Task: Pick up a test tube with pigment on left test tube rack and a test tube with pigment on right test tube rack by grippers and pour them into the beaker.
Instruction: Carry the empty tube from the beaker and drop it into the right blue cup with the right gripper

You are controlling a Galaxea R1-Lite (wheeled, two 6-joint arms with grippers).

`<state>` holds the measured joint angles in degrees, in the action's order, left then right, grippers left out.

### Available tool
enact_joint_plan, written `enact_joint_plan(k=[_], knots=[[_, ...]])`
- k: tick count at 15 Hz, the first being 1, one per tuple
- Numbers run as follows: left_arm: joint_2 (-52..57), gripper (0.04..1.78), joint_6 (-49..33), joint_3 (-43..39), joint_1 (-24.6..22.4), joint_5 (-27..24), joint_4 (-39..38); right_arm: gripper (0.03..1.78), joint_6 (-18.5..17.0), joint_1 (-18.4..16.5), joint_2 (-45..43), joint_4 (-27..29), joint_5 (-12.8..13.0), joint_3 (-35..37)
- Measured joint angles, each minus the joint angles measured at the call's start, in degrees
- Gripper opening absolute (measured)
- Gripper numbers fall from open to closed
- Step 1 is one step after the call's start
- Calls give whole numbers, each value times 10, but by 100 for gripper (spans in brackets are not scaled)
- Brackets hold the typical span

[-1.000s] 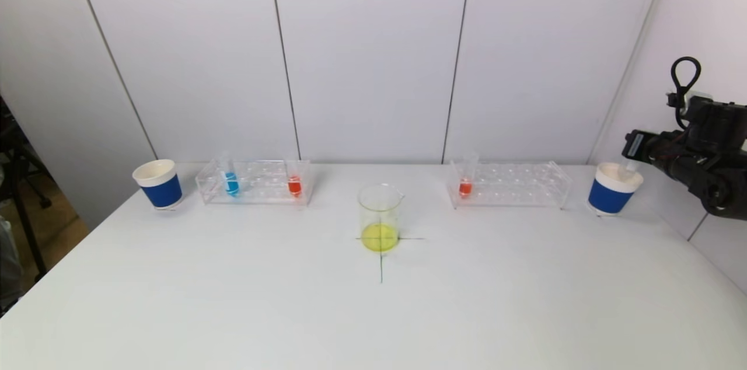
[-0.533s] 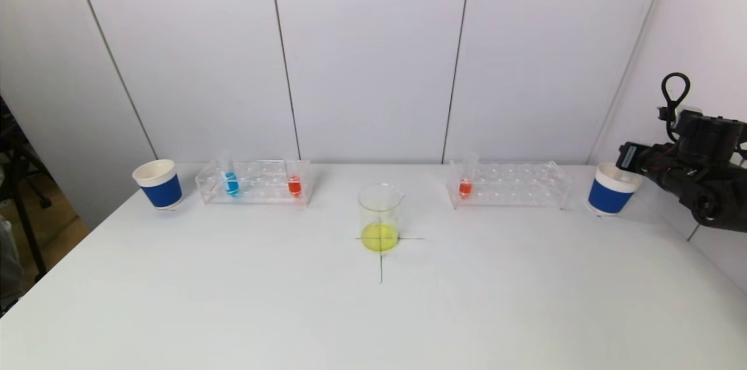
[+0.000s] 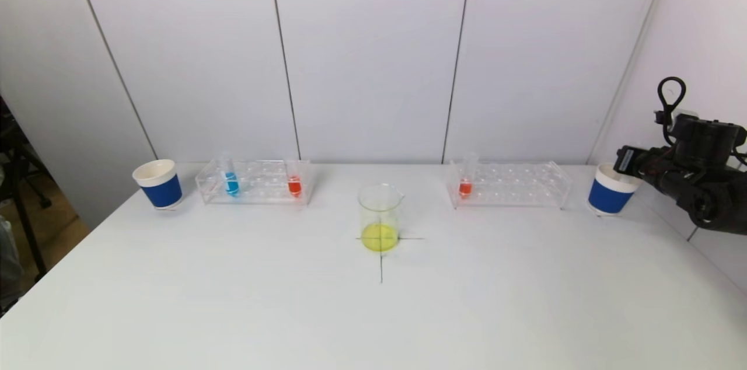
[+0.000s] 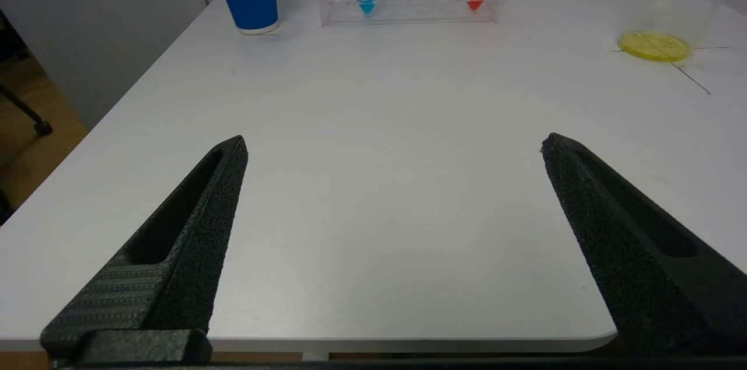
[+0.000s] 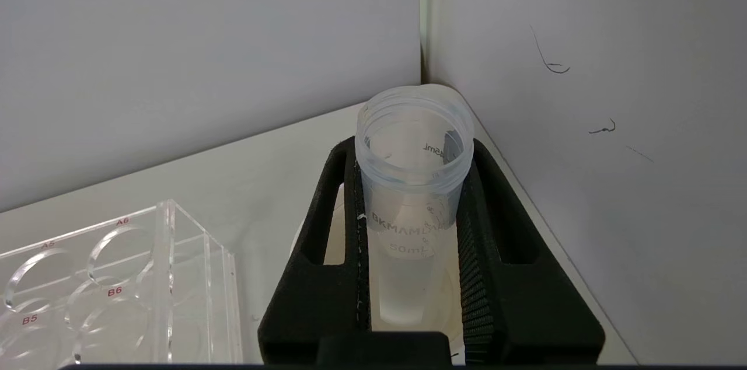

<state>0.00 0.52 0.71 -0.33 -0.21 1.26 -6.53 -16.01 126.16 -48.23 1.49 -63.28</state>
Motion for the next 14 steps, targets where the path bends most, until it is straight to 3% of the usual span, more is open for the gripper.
enact_joint_plan(k=[4,7,9,14], knots=[[0,176,0,0,0,0,0,48,0,3,0,0,0,2],[0,176,0,0,0,0,0,60,-1,3,0,-3,0,2],[0,176,0,0,0,0,0,79,0,3,0,-11,1,2],[0,176,0,0,0,0,0,153,-1,3,0,-12,1,2]])
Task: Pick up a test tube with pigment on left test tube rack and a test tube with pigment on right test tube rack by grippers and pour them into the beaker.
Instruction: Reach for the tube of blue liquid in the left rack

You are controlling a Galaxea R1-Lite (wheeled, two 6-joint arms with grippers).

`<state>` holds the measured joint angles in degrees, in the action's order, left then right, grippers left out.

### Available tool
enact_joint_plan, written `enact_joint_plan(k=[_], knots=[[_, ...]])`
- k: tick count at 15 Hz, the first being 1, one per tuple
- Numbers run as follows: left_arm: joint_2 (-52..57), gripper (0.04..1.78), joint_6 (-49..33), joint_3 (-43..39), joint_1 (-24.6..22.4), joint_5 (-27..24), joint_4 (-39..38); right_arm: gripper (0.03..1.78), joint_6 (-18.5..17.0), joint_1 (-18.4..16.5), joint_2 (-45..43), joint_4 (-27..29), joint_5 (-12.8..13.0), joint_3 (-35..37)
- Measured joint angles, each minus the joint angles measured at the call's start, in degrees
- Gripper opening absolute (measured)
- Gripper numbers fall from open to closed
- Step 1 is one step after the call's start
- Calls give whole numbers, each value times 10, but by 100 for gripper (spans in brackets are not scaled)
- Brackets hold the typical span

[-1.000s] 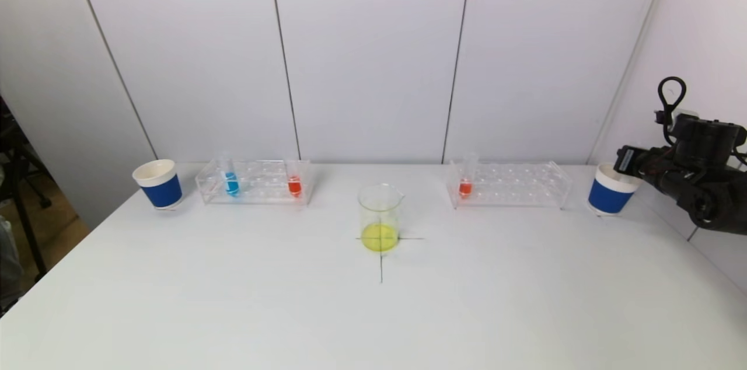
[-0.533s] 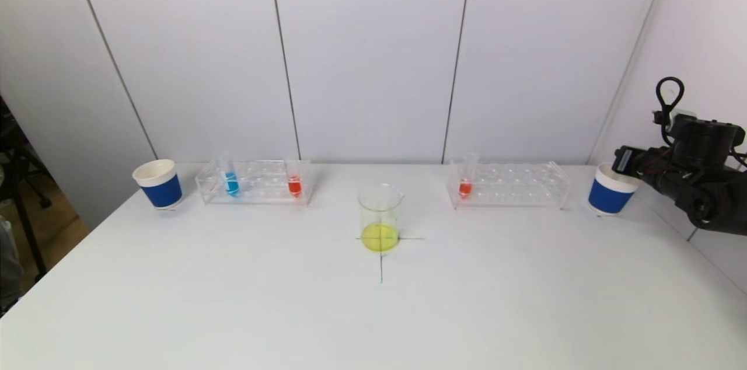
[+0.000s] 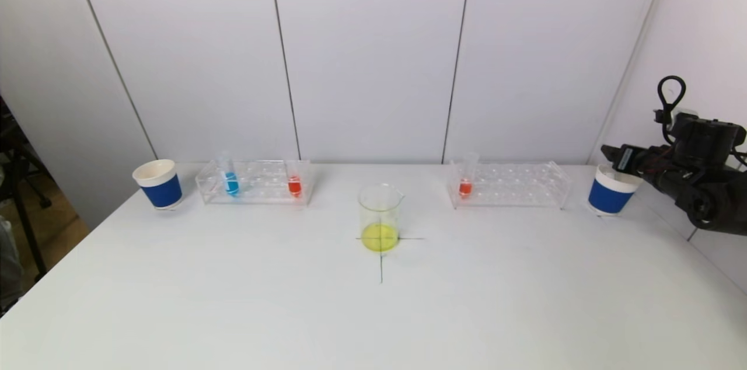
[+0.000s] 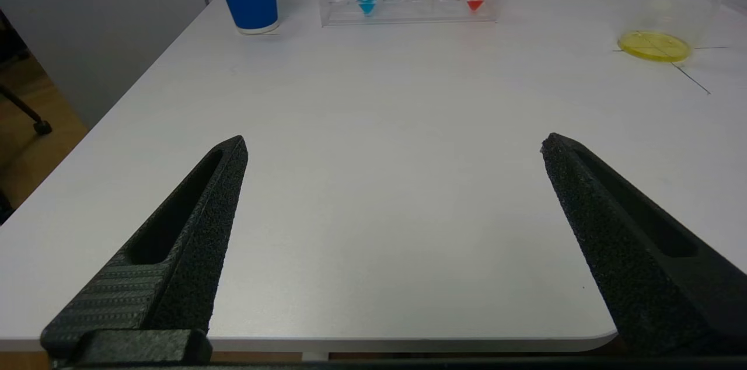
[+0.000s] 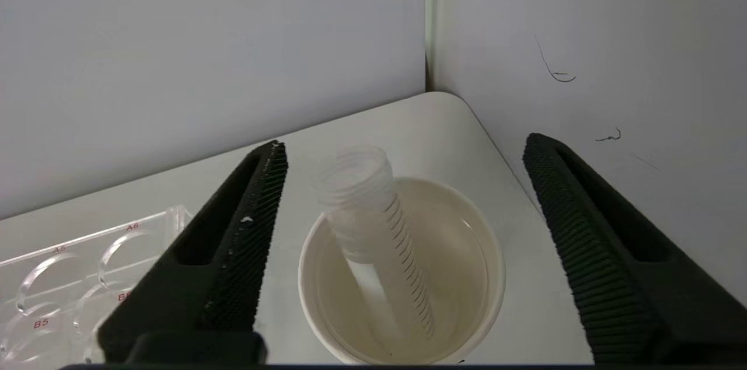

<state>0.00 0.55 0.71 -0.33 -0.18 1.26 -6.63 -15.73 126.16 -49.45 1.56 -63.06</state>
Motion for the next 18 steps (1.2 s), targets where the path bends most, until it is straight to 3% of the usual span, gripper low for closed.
enact_joint_plan(k=[4,11,18], knots=[[0,176,0,0,0,0,0,177,1,0,0,0,0,0],[0,176,0,0,0,0,0,177,1,15,-27,-2,0,9],[0,176,-1,0,0,0,0,177,0,96,-175,-2,2,108]])
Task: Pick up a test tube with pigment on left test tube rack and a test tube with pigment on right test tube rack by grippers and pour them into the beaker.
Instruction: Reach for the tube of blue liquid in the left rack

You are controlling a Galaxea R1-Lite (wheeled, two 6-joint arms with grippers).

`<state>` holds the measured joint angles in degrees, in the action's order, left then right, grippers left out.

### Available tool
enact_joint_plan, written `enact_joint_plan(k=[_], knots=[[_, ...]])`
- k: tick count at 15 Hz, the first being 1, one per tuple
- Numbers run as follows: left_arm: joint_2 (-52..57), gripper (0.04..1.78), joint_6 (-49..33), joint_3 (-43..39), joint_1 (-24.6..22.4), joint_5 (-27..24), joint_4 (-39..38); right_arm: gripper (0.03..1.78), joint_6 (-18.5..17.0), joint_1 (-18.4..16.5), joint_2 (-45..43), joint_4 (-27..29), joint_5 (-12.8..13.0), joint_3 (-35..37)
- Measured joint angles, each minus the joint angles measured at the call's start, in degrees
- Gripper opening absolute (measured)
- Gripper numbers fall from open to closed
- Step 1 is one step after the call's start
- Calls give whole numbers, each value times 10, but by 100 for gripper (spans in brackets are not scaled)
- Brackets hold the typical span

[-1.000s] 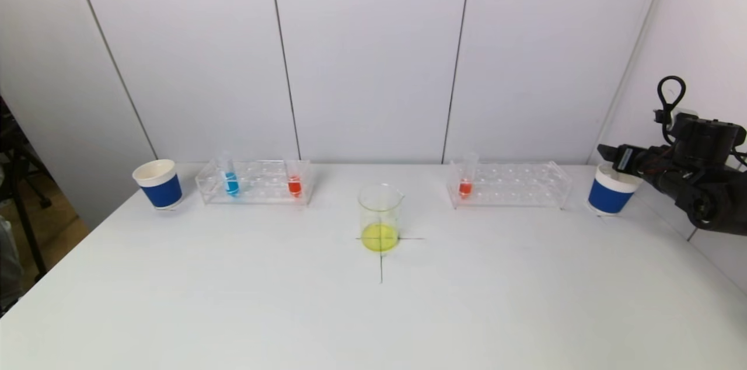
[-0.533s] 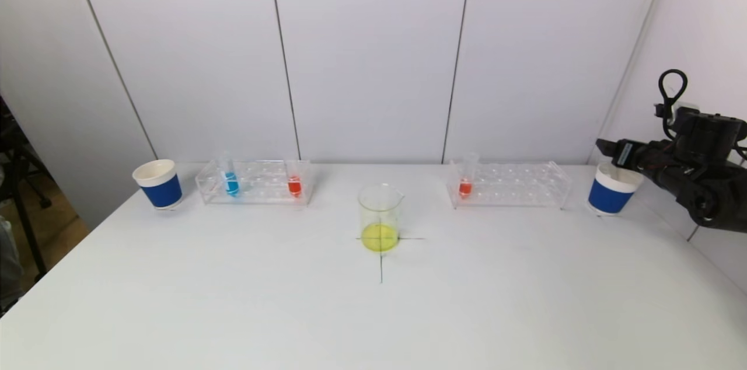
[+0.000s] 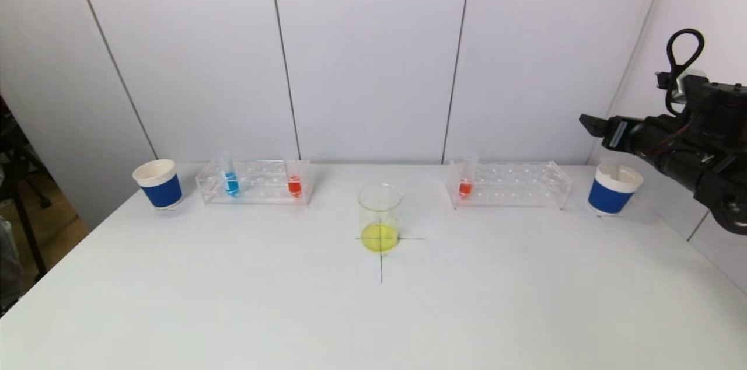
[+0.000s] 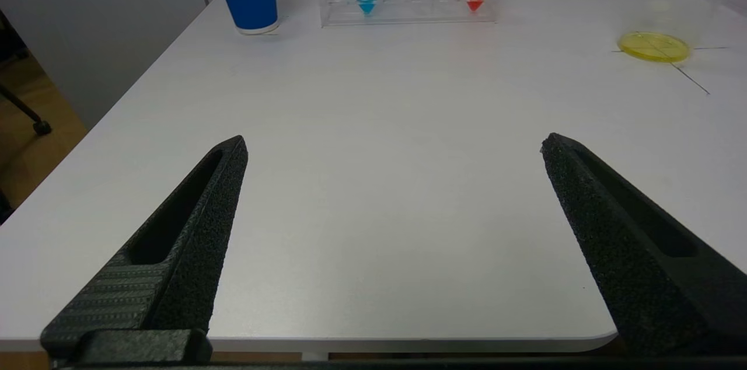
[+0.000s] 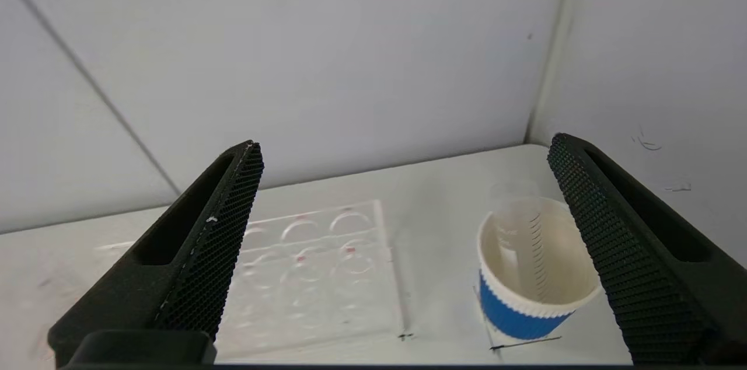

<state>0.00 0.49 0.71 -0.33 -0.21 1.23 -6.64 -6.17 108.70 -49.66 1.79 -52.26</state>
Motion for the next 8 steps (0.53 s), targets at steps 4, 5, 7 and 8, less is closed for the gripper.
enact_joint_plan(k=[4,5,7,8], knots=[[0,176,0,0,0,0,0,177,4,52,-109,0,5,108],[0,176,0,0,0,0,0,177,5,61,-134,-1,5,137],[0,176,0,0,0,0,0,177,6,75,-187,-14,7,195],[0,176,1,0,0,0,0,177,8,79,-211,-31,6,221]])
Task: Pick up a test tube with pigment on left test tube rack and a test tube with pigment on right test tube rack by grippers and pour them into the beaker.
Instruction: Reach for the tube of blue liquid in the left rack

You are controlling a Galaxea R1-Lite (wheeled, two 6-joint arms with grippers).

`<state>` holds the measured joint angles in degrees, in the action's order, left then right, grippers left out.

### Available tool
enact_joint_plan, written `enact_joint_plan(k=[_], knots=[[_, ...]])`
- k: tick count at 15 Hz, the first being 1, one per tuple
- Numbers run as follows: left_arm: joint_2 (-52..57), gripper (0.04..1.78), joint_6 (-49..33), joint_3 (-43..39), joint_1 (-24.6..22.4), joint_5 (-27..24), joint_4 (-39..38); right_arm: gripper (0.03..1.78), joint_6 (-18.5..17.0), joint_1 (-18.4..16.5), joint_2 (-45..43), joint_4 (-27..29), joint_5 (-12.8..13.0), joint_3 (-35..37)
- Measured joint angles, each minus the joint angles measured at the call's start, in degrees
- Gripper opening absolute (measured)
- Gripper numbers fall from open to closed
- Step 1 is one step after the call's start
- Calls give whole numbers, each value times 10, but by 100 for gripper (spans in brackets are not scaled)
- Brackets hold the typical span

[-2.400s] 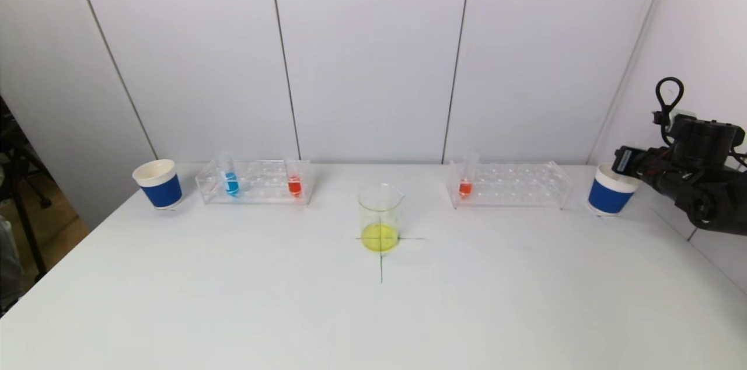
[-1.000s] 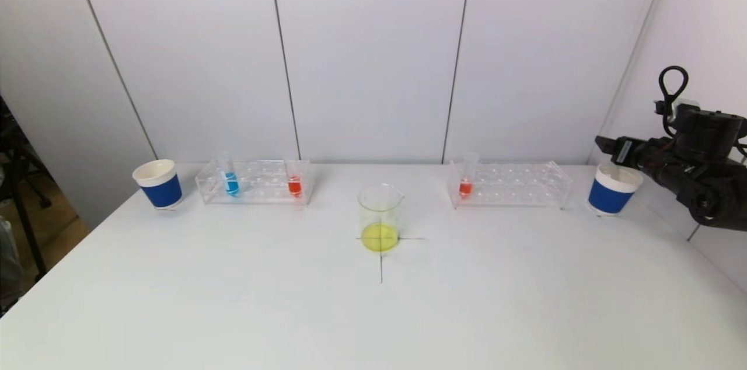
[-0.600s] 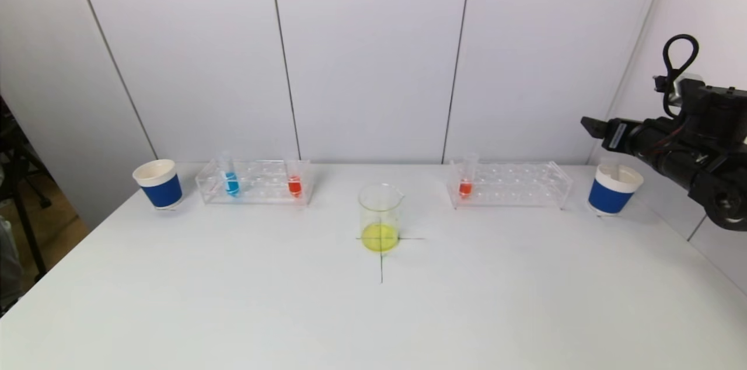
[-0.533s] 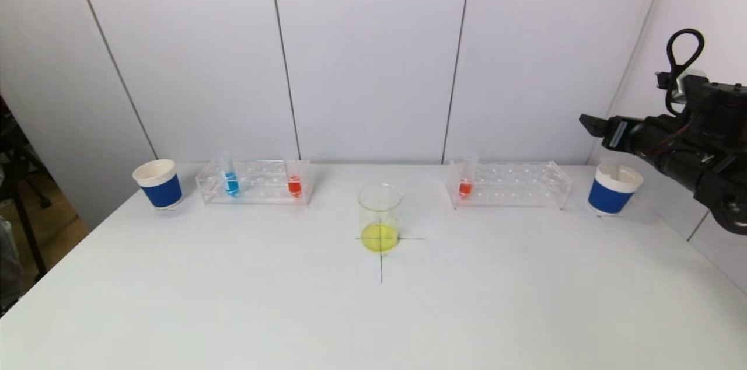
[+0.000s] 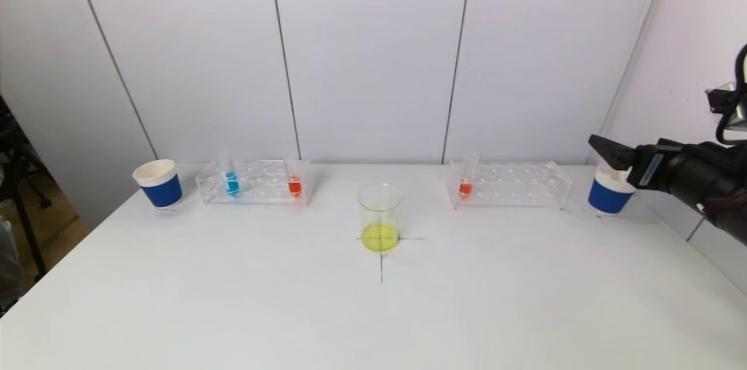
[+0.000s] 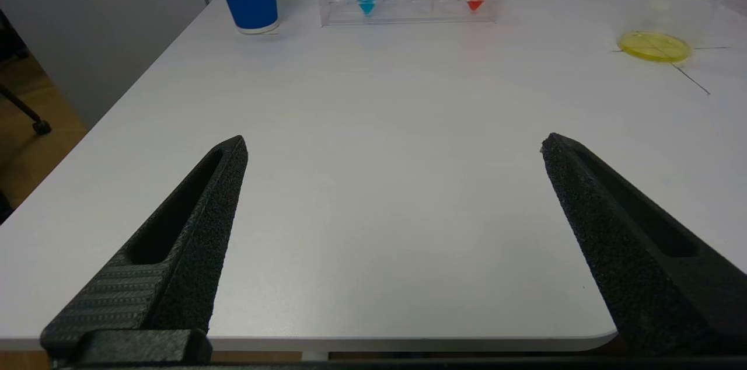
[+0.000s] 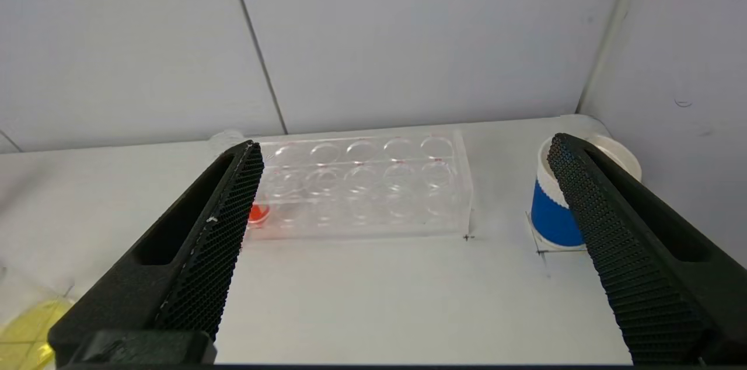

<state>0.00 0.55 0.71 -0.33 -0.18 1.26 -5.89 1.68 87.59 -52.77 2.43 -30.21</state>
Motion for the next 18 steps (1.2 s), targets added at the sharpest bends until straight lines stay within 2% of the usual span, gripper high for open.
enact_joint_plan(k=[2,4,12,15,18], knots=[[0,176,0,0,0,0,0,177,2,4,-49,-39,0,56],[0,176,0,0,0,0,0,177,6,3,-99,-56,3,100],[0,176,0,0,0,0,0,177,21,-25,-281,-42,6,218],[0,176,0,0,0,0,0,177,21,-29,-346,-1,6,246],[0,176,0,0,0,0,0,177,22,-29,-437,92,4,250]])
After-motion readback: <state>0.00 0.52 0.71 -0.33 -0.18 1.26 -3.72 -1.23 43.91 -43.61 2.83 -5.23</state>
